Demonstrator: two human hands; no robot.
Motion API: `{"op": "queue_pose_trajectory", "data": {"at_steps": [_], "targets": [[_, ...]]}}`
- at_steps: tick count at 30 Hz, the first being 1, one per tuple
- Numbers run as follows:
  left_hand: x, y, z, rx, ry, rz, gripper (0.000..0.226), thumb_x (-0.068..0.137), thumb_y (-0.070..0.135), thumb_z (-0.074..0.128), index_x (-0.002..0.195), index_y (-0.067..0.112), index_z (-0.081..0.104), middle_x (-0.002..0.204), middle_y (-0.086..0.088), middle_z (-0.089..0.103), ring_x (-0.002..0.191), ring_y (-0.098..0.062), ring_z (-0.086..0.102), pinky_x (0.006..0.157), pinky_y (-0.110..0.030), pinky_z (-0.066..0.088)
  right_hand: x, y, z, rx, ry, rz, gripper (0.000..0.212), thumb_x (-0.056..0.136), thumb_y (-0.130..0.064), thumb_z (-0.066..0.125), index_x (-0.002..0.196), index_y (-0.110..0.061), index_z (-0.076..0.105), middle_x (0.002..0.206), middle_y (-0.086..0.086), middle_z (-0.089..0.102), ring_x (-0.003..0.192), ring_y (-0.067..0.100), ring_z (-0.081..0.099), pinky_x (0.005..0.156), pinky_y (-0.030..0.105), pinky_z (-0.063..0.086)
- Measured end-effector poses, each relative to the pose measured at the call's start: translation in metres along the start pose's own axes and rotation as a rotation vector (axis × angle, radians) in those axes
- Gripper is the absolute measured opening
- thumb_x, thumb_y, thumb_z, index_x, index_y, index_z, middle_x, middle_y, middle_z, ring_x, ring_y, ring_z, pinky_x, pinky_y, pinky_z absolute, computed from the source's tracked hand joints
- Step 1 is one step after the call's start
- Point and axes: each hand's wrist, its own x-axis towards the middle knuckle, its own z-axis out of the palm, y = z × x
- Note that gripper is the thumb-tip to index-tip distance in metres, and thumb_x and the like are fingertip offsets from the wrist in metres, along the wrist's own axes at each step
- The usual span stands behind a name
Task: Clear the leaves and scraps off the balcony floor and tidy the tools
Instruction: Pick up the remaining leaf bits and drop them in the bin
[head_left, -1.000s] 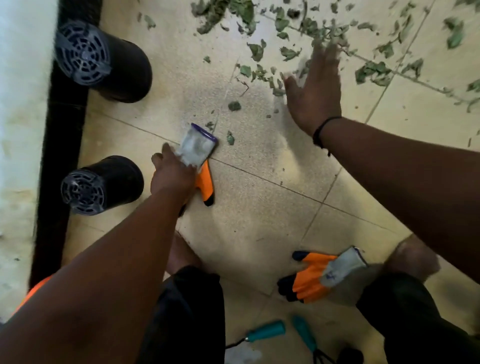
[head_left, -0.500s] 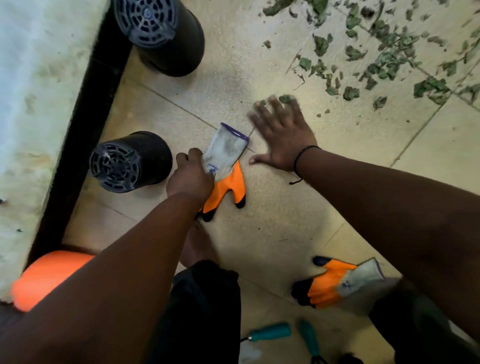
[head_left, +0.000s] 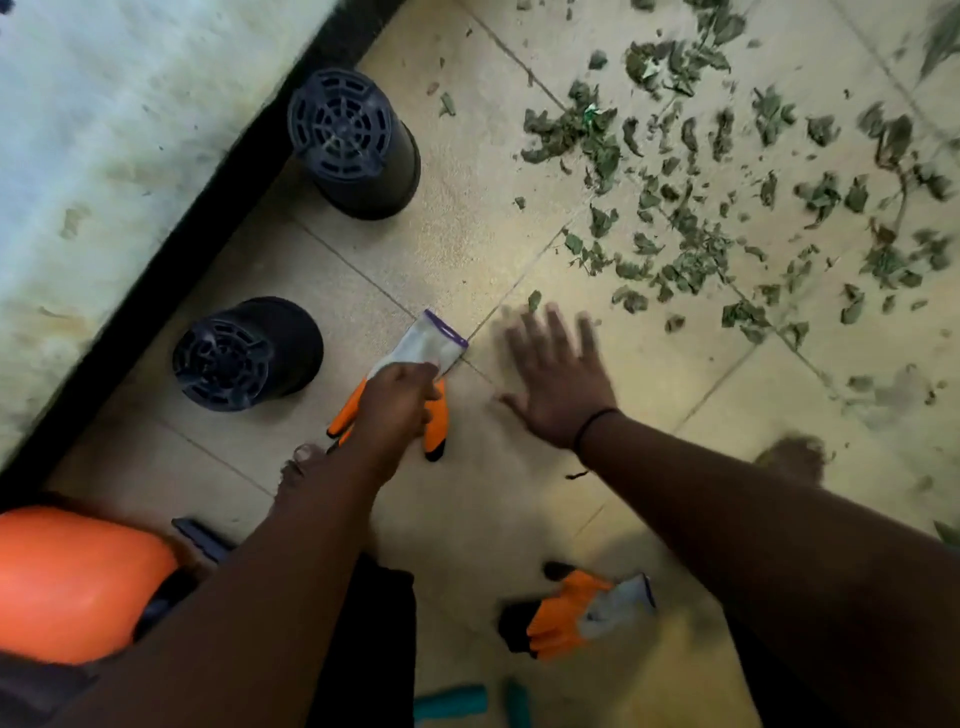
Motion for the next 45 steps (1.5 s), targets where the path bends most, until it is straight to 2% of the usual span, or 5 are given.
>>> {"op": "queue_pose_trajectory", "data": {"at_steps": [6, 15, 25, 38, 45], "targets": [[0.051, 0.027, 0.035, -0.704, -0.09, -0.151, 0.026, 0.099, 0.035, 0.046, 0.079, 0.021, 0.054, 0.058, 0.004, 0.052, 0.05, -0.011, 0.043, 0.045, -0.02, 0.033, 0.096, 0.01, 0.019, -0.078, 0.106, -0.276, 0.077, 0.092, -0.063, 0.012, 0.155, -0.019, 0.002, 0.163, 0.004, 0.002, 0.149, 0.032, 0.001, 0.114, 0.052, -0.013], [0.033, 0.076, 0.13, -0.459, -0.209, -0.223, 0.016, 0.098, 0.031, 0.052, 0.086, 0.022, 0.059, 0.069, 0.004, 0.058, 0.051, -0.01, 0.052, 0.043, -0.014, 0.037, 0.03, 0.182, 0.039, 0.156, 0.149, 0.563, 0.093, 0.09, -0.075, 0.016, 0.154, -0.011, -0.007, 0.161, 0.013, -0.011, 0.148, 0.035, -0.011, 0.114, 0.054, -0.015], [0.054, 0.087, 0.149, -0.458, -0.186, -0.113, 0.02, 0.099, 0.034, 0.05, 0.088, 0.019, 0.059, 0.071, 0.003, 0.06, 0.057, -0.011, 0.054, 0.051, -0.02, 0.038, 0.014, 0.062, 0.108, 0.004, 0.141, -0.494, 0.068, 0.096, -0.059, 0.021, 0.151, -0.019, 0.029, 0.155, 0.006, 0.033, 0.144, 0.031, 0.027, 0.118, 0.048, 0.008], [0.037, 0.068, 0.167, -0.399, -0.167, -0.148, 0.022, 0.1, 0.031, 0.046, 0.083, 0.021, 0.056, 0.073, 0.004, 0.051, 0.064, -0.011, 0.048, 0.055, -0.019, 0.033, 0.028, 0.261, 0.049, 0.051, 0.312, 0.399, 0.091, 0.093, -0.07, 0.02, 0.154, -0.004, 0.004, 0.161, 0.018, 0.0, 0.148, 0.038, -0.001, 0.117, 0.05, -0.007], [0.012, 0.086, 0.197, -0.251, -0.158, -0.147, 0.022, 0.098, 0.04, 0.05, 0.095, 0.021, 0.06, 0.081, 0.003, 0.061, 0.066, -0.012, 0.056, 0.055, -0.02, 0.04, -0.014, 0.175, 0.111, -0.096, 0.129, -0.388, 0.082, 0.091, -0.069, 0.024, 0.153, -0.015, 0.024, 0.157, 0.011, 0.028, 0.145, 0.035, 0.024, 0.117, 0.042, -0.003]]}}
